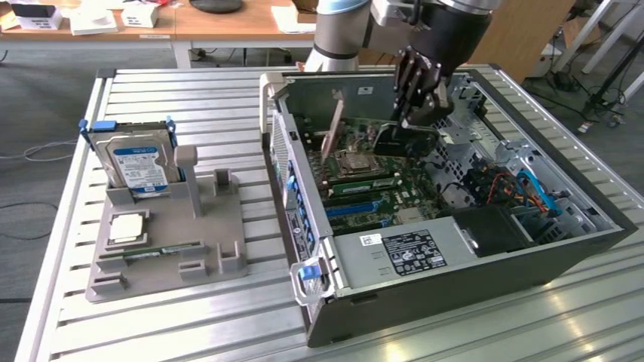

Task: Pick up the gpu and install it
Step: 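Insert the gpu into the slot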

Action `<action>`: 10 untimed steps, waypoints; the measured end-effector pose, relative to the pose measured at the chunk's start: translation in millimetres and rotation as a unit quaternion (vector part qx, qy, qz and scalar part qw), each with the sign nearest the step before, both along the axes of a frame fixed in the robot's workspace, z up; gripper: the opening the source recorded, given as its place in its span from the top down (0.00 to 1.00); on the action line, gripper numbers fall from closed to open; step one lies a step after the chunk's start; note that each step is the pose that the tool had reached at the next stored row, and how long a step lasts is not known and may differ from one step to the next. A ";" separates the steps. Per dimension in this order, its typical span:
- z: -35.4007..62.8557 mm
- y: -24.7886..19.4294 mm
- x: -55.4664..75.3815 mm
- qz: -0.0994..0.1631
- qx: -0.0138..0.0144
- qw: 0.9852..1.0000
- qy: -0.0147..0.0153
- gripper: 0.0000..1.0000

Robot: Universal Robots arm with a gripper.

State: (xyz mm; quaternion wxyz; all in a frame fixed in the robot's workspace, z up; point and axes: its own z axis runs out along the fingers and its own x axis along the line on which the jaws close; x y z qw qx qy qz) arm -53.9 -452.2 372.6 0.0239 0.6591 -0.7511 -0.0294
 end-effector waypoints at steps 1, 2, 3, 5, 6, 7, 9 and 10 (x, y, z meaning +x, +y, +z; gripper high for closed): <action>-0.1 0.0 0.0 0.009 0.000 1.000 0.000 0.73; -0.3 0.0 0.0 0.018 0.000 1.000 0.000 0.73; -0.5 0.0 0.0 0.027 0.000 1.000 0.000 0.73; -0.5 -0.1 0.0 0.039 0.000 0.999 0.000 0.73; -0.5 -0.1 0.0 0.040 0.000 0.999 0.000 0.73; -0.5 0.0 0.0 0.041 0.000 0.999 0.000 0.73; -0.6 0.0 0.0 0.041 0.000 0.999 0.000 0.73; -0.6 0.0 0.0 0.041 0.000 0.999 0.000 0.73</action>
